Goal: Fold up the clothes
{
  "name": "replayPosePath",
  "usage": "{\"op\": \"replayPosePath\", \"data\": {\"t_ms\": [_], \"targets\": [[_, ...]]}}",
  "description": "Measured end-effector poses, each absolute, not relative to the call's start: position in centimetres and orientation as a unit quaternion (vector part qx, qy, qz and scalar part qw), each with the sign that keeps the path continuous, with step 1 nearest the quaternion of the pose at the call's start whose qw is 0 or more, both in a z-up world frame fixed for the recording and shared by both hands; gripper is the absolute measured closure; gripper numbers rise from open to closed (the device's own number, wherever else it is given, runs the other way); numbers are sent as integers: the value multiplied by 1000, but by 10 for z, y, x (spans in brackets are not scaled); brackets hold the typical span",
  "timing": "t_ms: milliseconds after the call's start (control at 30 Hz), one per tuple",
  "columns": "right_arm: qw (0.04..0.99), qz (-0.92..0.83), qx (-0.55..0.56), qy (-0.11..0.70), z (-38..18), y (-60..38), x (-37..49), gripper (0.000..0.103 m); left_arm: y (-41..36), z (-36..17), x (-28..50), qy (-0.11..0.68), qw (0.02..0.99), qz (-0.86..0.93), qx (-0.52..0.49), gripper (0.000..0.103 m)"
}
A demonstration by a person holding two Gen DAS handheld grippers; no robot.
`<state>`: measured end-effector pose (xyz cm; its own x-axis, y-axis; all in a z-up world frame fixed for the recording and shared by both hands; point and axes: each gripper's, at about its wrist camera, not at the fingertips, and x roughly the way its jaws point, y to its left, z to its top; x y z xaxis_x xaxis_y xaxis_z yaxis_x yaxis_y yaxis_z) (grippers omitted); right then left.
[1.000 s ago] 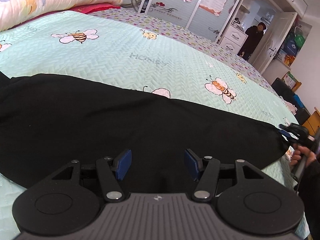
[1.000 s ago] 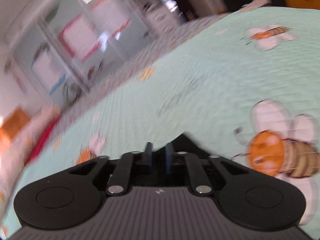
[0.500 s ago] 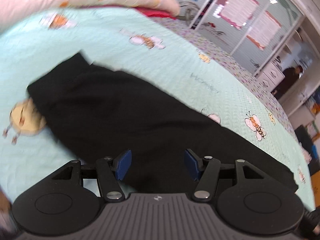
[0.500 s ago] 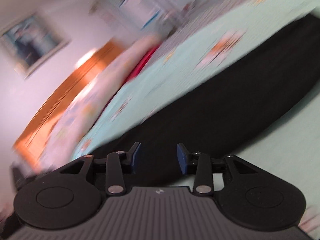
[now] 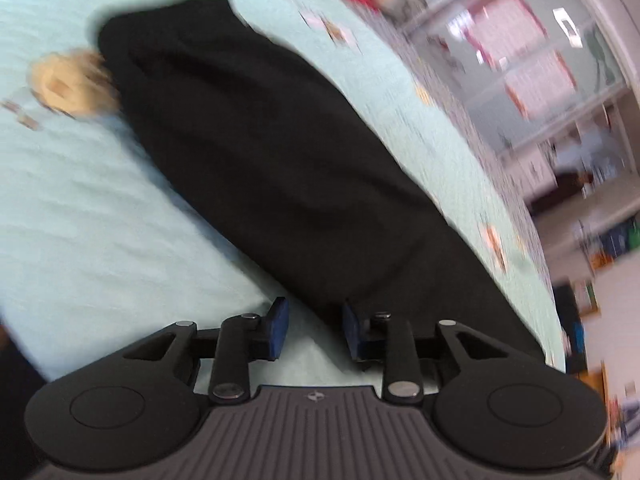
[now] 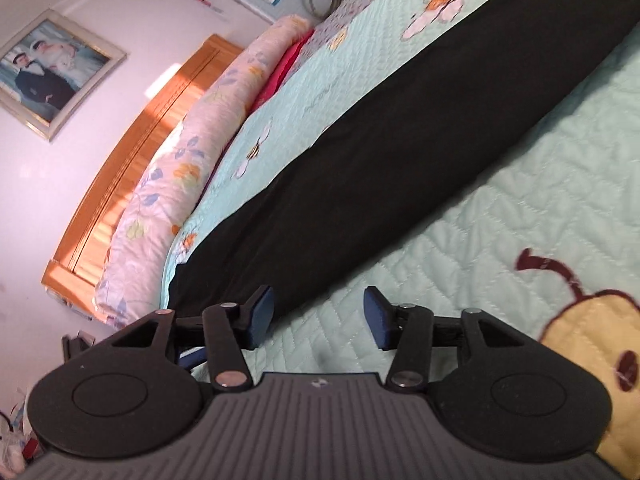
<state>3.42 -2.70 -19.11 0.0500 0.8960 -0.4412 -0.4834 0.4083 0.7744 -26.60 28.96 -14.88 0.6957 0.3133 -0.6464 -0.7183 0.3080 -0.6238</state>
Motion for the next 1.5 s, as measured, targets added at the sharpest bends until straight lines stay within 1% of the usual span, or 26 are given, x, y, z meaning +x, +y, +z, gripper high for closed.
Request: {"op": "replayPosePath", "data": {"t_ms": [33,67,100,167,233,300,367,433,533,600,667,767,833,867,900,967,1033,1067,1100,1133,1167,1200,1233,1267,1400,1500], "targets": [[692,495,218,478,-192,-28,36,50,299,-146,-275,191,776,348,-489,61],[693,492,219,480,-193,-30,36,50,308,-144,-283,175,771,366,-491,51],[693,490,217,482,-193,-30,36,50,318,-141,-292,158,764,384,-493,43],[694,491,212,482,-193,-33,38,50,339,-137,-302,135,755,409,-494,39],[693,493,210,481,-192,-34,37,50,362,-139,-298,147,746,427,-489,39],[697,491,205,481,-191,-34,38,50,374,-145,-302,161,719,467,-489,49],[702,489,203,477,-188,-38,38,50,374,-147,-311,145,704,472,-511,49],[706,491,204,467,-185,-43,38,50,362,-136,-313,133,704,479,-507,50],[705,495,208,462,-184,-49,41,49,341,-116,-306,120,741,461,-472,47],[705,497,205,462,-184,-45,41,49,343,-108,-288,126,776,435,-439,43],[703,502,202,462,-183,-40,41,49,353,-106,-260,141,803,412,-408,43],[704,513,195,450,-177,-25,43,49,375,-118,-221,179,815,402,-377,42],[707,518,198,438,-173,-11,50,49,393,-134,-204,213,804,423,-359,43],[706,522,202,434,-173,-4,54,48,403,-141,-200,224,800,429,-356,49],[705,524,208,431,-175,2,61,48,409,-144,-200,223,797,431,-359,51],[705,517,226,430,-183,9,80,47,418,-143,-204,214,794,433,-368,51],[724,490,230,427,-196,5,107,47,420,-136,-208,205,796,430,-373,51],[743,468,227,421,-202,-3,123,48,422,-132,-211,201,797,428,-375,50],[754,453,238,413,-208,-16,139,60,420,-127,-212,198,800,428,-370,49],[758,434,263,410,-210,-34,156,69,418,-122,-212,194,803,429,-365,48],[764,412,289,404,-212,-53,171,68,416,-117,-213,191,806,429,-360,44],[780,375,321,385,-209,-77,181,61,411,-113,-215,186,808,429,-357,42],[793,340,356,360,-206,-104,189,48,405,-108,-216,182,812,426,-355,42],[798,313,390,336,-204,-131,195,45,397,-106,-217,180,816,422,-352,41],[785,252,483,295,-206,-206,214,42,358,-99,-209,176,826,406,-349,40],[777,272,488,292,-205,-210,225,42,323,-98,-189,193,835,385,-341,40]]}}
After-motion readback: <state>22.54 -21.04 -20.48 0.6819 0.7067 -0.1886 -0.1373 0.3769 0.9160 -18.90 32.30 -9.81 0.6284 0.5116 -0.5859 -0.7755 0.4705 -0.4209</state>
